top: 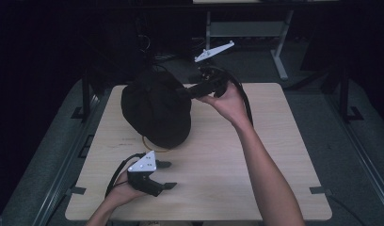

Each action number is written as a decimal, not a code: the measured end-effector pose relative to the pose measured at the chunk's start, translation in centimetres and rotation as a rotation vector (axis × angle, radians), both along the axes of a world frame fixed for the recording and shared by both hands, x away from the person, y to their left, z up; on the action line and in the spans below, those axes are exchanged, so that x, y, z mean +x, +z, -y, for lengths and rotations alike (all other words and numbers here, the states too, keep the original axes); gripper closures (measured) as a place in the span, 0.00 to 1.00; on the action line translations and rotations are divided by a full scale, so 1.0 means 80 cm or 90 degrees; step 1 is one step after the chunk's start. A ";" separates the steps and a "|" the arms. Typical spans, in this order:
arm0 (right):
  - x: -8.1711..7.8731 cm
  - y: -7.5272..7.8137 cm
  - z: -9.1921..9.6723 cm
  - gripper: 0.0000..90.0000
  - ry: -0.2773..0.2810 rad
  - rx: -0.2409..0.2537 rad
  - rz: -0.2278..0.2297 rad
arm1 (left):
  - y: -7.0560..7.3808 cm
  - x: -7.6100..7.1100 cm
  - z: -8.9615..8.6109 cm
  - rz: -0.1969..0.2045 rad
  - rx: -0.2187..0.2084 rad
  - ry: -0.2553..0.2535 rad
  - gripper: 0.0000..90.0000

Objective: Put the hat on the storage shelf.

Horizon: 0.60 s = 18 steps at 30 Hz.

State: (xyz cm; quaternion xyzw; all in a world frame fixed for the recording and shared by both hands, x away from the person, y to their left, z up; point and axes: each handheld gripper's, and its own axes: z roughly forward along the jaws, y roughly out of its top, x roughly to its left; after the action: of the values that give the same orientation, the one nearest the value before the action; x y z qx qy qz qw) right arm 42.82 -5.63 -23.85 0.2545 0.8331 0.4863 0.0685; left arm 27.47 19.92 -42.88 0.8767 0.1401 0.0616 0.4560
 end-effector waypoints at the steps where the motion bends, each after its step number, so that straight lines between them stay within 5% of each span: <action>1: -0.001 -0.001 0.001 0.30 -0.001 0.000 -0.001 | 0.000 0.000 0.000 0.001 -0.001 0.000 0.31; 18: -0.015 -0.011 0.024 0.26 -0.017 -0.005 -0.006 | 0.002 0.000 -0.002 0.012 -0.007 0.002 0.30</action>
State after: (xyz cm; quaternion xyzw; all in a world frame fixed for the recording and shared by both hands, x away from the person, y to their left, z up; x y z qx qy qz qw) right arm 41.59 -7.54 -24.71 0.2680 0.8318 0.4806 0.0722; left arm 27.44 20.04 -42.75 0.8732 0.1379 0.0696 0.4623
